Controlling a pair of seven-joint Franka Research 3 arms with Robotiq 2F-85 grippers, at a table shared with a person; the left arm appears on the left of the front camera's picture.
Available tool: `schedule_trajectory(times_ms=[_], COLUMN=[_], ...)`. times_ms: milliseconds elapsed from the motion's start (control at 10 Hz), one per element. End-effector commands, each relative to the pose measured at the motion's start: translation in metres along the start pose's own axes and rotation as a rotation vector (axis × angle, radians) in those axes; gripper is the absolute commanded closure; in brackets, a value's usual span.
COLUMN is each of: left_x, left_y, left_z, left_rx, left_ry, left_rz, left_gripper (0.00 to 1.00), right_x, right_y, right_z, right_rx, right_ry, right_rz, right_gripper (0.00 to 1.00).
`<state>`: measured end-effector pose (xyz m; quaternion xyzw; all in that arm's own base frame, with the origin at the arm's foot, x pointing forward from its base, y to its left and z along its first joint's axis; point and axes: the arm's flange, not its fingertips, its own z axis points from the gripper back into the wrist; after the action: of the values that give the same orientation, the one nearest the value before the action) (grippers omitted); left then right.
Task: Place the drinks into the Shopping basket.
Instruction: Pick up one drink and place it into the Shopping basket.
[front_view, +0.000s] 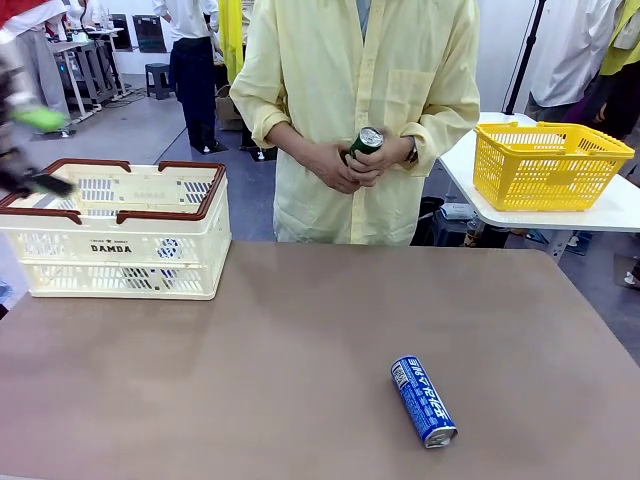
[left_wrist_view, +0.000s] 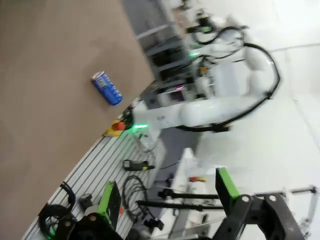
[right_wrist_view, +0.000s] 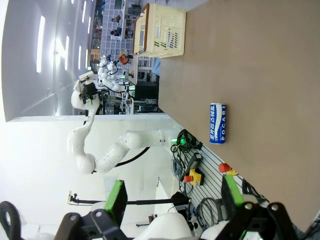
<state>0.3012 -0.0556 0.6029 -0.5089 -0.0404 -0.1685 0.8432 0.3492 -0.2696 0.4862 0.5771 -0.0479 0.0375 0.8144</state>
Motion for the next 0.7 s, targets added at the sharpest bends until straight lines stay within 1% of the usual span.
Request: schedule_trajectory(times_ms=[0, 100, 200, 300, 400, 500, 600], left_x=[0.053, 0.058, 0.054, 0.049, 0.046, 0.045, 0.020], left_y=[-0.062, -0.078, -0.088, -0.092, -0.093, -0.093, -0.103], left_z=[-0.117, -0.176, -0.228, -0.271, -0.307, -0.317, -0.312], left_rx=[0.290, 0.371, 0.396, 0.445, 0.452, 0.361, 0.422], left_ry=[0.199, 0.309, 0.402, 0.412, 0.384, 0.612, 0.405], left_rz=[0.015, 0.011, -0.006, 0.009, -0.008, -0.044, -0.025], left_gripper=[0.00, 0.00, 0.00, 0.00, 0.00, 0.00, 0.00], right_x=[-0.002, -0.002, -0.002, -0.002, -0.002, -0.002, -0.002], right_y=[0.002, 0.002, 0.002, 0.002, 0.002, 0.002, 0.002], right_z=[0.000, 0.000, 0.000, 0.000, 0.000, 0.000, 0.000], right_rx=[-0.012, -0.012, -0.012, -0.012, -0.012, -0.012, -0.012], right_ry=[0.014, 0.014, 0.014, 0.014, 0.014, 0.014, 0.014], right_rz=[-0.011, -0.011, -0.011, -0.011, -0.011, -0.011, -0.011], right_gripper=[0.00, 0.00, 0.00, 0.00, 0.00, 0.00, 0.00])
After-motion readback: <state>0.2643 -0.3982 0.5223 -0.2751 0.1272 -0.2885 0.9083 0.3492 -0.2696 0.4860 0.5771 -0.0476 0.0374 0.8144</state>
